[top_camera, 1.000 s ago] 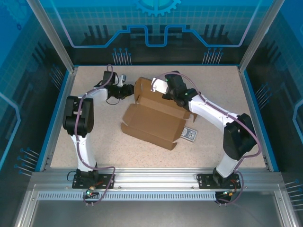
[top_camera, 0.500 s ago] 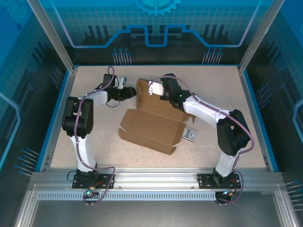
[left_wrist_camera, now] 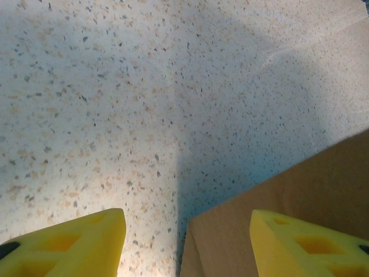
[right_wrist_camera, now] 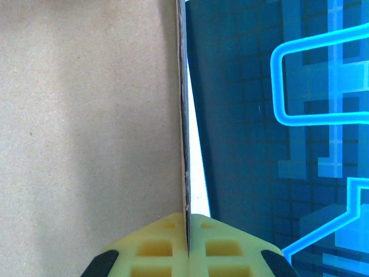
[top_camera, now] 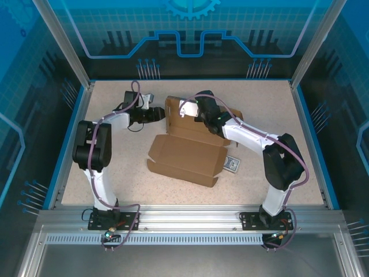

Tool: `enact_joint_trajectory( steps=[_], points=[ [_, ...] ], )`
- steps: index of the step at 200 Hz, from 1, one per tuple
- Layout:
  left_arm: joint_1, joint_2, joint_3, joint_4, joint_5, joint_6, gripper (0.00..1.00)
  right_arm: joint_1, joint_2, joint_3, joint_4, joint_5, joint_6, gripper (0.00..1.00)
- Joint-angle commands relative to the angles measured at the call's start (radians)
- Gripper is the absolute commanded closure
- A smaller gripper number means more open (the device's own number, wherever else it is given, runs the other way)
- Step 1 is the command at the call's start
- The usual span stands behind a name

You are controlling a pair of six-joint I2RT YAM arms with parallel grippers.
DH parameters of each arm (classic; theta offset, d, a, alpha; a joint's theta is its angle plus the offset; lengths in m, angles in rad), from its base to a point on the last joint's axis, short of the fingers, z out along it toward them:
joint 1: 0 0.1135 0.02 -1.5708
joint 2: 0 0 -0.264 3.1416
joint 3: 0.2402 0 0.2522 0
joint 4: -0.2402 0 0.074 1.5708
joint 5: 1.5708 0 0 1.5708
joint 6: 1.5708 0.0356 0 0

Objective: Fold the paper box

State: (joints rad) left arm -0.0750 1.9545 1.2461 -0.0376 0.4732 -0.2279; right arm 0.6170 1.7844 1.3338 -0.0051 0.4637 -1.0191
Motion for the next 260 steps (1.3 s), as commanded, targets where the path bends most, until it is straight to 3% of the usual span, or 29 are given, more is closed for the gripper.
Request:
enact_joint_trajectory(
  steps=[1, 110, 189, 260],
  points=[
    [-0.011, -0.058, -0.036, 0.02, 0.016, 0.024, 0.39, 0.018, 0.028, 0.011, 0.037, -0.002, -0.019, 1.0],
    [-0.011, -0.134, -0.133, 0.075, 0.065, 0.008, 0.37, 0.014, 0.026, 0.026, 0.022, -0.014, -0.01, 1.0],
    [-0.014, -0.167, -0.18, 0.161, 0.112, 0.024, 0.26, 0.016, 0.03, 0.034, 0.01, -0.016, -0.009, 1.0],
    [-0.023, -0.161, -0.175, 0.184, 0.156, 0.041, 0.22, 0.015, 0.03, 0.044, 0.001, -0.02, -0.004, 1.0]
  ],
)
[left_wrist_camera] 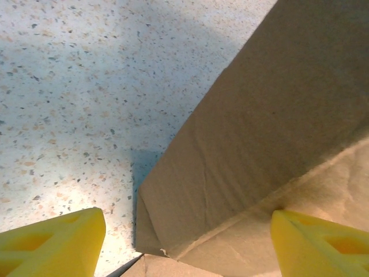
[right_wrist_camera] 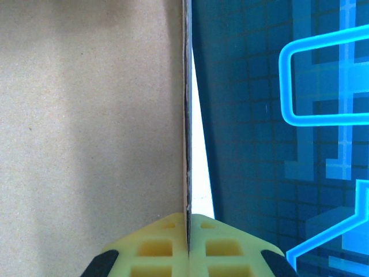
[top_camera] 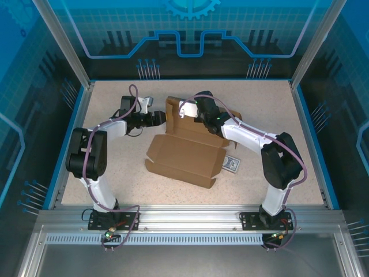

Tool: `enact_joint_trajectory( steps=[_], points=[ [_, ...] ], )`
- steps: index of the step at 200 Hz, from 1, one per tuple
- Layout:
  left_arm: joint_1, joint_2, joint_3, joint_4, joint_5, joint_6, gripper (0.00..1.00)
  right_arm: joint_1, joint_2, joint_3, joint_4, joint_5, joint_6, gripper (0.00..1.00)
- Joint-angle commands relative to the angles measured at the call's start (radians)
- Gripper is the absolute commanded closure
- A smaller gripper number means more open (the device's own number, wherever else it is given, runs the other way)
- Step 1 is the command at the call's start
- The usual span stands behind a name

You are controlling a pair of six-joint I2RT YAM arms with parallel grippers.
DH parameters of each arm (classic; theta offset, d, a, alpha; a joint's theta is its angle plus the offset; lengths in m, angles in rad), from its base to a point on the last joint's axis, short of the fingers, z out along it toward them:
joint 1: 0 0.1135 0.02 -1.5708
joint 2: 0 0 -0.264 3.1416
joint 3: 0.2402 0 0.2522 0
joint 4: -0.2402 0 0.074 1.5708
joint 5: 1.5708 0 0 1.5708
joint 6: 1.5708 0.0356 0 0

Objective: Fold the paper box

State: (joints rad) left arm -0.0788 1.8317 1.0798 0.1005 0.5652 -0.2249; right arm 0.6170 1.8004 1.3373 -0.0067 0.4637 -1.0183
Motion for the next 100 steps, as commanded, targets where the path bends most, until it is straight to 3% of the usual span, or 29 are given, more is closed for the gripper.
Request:
enact_joint_trajectory(
  steps=[1, 43, 100],
  points=[
    [-0.019, -0.039, -0.01, 0.047, 0.064, 0.037, 0.22, 0.015, 0.013, 0.04, 0.002, -0.019, -0.005, 1.0],
    [-0.021, -0.036, -0.009, 0.073, 0.081, 0.044, 0.19, 0.017, 0.013, 0.043, 0.0, -0.022, -0.005, 1.0],
    [-0.022, 0.022, 0.081, 0.03, 0.015, 0.054, 0.19, 0.021, -0.003, 0.039, -0.023, -0.049, -0.006, 1.0]
  ],
)
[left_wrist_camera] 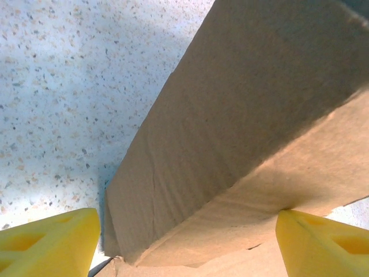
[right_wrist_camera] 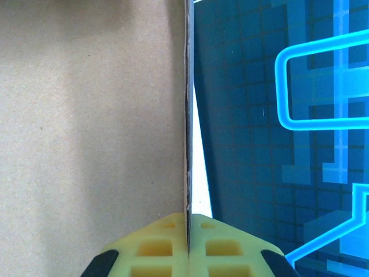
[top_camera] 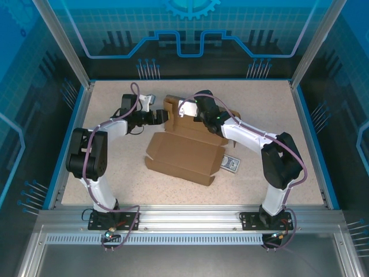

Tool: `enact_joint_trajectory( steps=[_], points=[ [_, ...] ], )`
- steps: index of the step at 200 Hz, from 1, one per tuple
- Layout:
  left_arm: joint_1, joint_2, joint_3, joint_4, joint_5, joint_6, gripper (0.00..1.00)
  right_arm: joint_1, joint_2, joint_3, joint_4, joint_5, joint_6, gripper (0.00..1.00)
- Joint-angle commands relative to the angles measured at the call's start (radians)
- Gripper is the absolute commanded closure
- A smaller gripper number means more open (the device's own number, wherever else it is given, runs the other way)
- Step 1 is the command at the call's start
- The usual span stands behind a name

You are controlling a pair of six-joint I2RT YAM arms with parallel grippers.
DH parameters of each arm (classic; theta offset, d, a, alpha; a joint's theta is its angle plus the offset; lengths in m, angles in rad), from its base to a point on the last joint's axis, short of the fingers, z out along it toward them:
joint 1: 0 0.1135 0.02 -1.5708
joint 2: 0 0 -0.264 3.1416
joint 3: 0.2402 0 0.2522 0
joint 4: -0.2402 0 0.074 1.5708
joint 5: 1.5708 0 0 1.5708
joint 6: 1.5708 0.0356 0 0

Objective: Fold the paper box

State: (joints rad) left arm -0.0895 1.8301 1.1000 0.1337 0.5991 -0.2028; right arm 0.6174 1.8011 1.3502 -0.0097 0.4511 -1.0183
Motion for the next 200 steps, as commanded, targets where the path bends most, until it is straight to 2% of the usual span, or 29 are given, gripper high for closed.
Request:
enact_joint_trajectory(
  steps=[1, 56, 110, 158, 200],
  points=[
    [-0.012, 0.025, 0.062, -0.002, -0.02, 0.032, 0.19, 0.021, -0.004, 0.026, -0.02, -0.037, -0.006, 1.0],
    [-0.014, 0.006, 0.057, 0.01, -0.067, 0.06, 0.21, 0.018, 0.005, 0.044, -0.072, -0.062, -0.009, 1.0],
    [-0.019, -0.017, 0.039, -0.006, -0.156, 0.102, 0.27, 0.01, 0.011, 0.071, -0.134, -0.084, 0.002, 1.0],
    [-0.021, -0.014, 0.053, -0.034, -0.135, 0.164, 0.34, 0.005, 0.023, 0.108, -0.21, -0.117, 0.025, 1.0],
    [-0.022, -0.036, 0.039, 0.012, -0.161, 0.186, 0.35, -0.005, 0.041, 0.144, -0.268, -0.135, 0.038, 1.0]
  ],
)
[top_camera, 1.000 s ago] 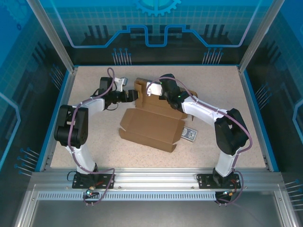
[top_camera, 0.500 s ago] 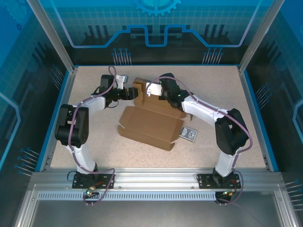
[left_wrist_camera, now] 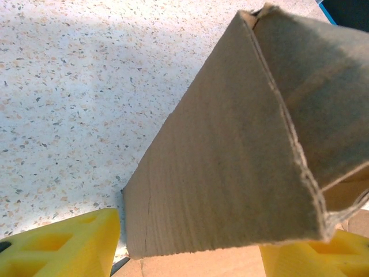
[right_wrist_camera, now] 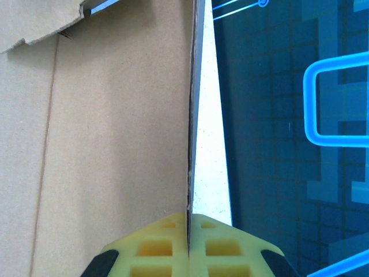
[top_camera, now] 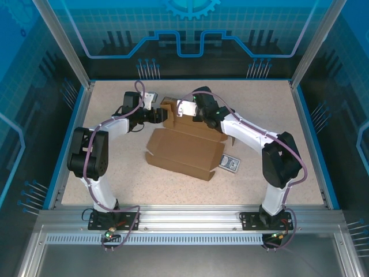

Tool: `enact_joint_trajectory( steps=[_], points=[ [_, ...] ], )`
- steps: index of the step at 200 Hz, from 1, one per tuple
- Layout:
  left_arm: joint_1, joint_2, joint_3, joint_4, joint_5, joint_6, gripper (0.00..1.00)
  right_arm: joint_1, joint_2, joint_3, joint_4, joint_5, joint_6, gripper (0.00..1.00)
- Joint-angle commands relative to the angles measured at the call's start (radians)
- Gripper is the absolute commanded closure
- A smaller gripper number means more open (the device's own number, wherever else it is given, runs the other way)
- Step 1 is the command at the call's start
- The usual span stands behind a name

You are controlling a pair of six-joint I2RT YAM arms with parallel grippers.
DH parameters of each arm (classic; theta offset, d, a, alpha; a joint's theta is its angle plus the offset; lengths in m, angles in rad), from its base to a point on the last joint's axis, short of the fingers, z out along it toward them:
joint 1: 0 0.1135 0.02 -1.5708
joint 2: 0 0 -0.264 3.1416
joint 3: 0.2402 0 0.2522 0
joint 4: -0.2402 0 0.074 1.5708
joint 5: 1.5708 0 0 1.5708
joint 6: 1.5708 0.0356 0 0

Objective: Fold the paper box

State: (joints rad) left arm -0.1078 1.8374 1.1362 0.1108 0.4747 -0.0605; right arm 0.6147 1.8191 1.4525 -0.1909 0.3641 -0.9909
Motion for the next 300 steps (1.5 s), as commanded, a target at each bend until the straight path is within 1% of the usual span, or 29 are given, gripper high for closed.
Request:
enact_joint_trajectory(
  steps=[1, 82, 115, 150, 191, 238, 300],
  points=[
    [-0.004, -0.044, 0.002, 0.039, -0.038, 0.044, 0.35, -0.002, 0.023, 0.043, -0.088, -0.048, 0.011, 1.0],
    [-0.02, -0.053, 0.011, 0.101, -0.037, 0.059, 0.34, -0.009, 0.046, 0.049, -0.101, -0.022, 0.006, 1.0],
    [-0.021, -0.033, 0.034, 0.071, -0.047, 0.071, 0.35, -0.003, 0.048, 0.016, -0.007, 0.045, -0.032, 1.0],
    [-0.021, -0.021, 0.033, 0.063, -0.063, 0.08, 0.37, 0.01, 0.049, -0.047, 0.134, 0.122, -0.107, 1.0],
    [-0.026, -0.01, 0.038, 0.06, -0.089, 0.118, 0.37, 0.017, 0.05, -0.123, 0.265, 0.16, -0.168, 1.0],
    [-0.056, 0.013, 0.066, 0.014, -0.144, 0.212, 0.36, 0.02, 0.054, -0.111, 0.249, 0.149, -0.152, 1.0],
    [-0.065, 0.042, 0.111, -0.018, -0.178, 0.234, 0.35, 0.02, 0.046, -0.094, 0.216, 0.13, -0.131, 1.0]
  ],
)
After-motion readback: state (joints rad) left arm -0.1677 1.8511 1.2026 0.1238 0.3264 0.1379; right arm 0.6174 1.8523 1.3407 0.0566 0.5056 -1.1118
